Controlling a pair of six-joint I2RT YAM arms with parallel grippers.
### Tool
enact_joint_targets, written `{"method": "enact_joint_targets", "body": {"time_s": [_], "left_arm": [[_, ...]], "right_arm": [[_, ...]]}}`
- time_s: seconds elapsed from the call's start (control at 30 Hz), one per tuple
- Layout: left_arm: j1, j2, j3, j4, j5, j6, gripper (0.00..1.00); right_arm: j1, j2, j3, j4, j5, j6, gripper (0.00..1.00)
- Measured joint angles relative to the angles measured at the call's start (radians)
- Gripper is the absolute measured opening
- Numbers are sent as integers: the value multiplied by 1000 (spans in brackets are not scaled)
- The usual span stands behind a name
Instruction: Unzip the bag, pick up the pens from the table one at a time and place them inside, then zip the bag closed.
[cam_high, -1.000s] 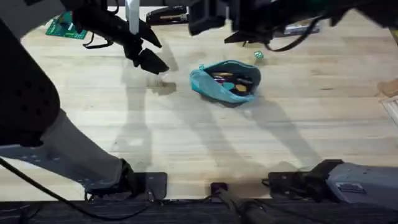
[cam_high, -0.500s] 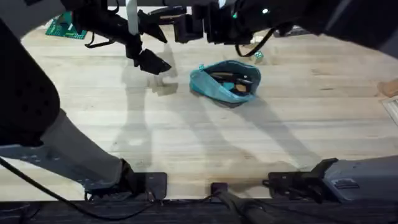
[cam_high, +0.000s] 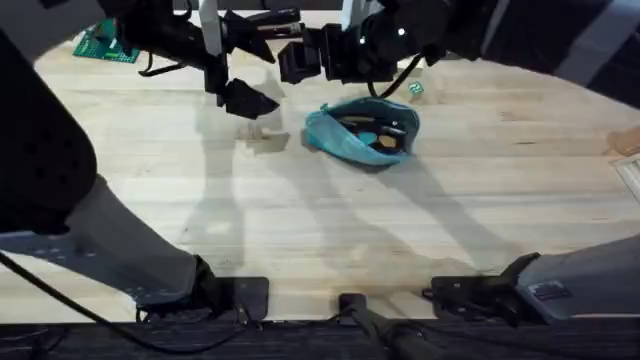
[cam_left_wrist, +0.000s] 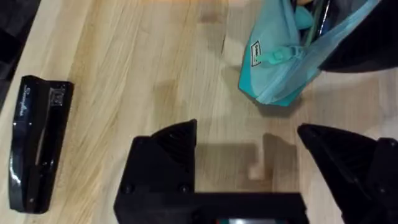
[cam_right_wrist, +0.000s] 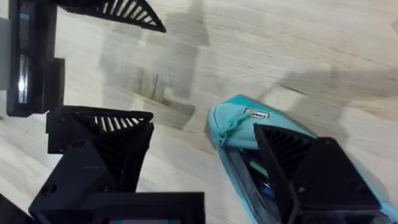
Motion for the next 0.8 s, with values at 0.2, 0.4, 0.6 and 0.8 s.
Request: {"method": "enact_joint_targets", "body": {"time_s": [0.2,0.4,0.6,0.8], "left_arm": [[0,66,1,-1,6,8,994],[0,118,1,-4,32,10,994],[0,118,1,-3,44,11,994],[0,118,1,-3,47,11,993]], "right_arm": [[0,25,0,0,0,0,998],[0,59,0,0,0,0,998],[0,124,0,0,0,0,998],[0,128,0,0,0,0,998]]}}
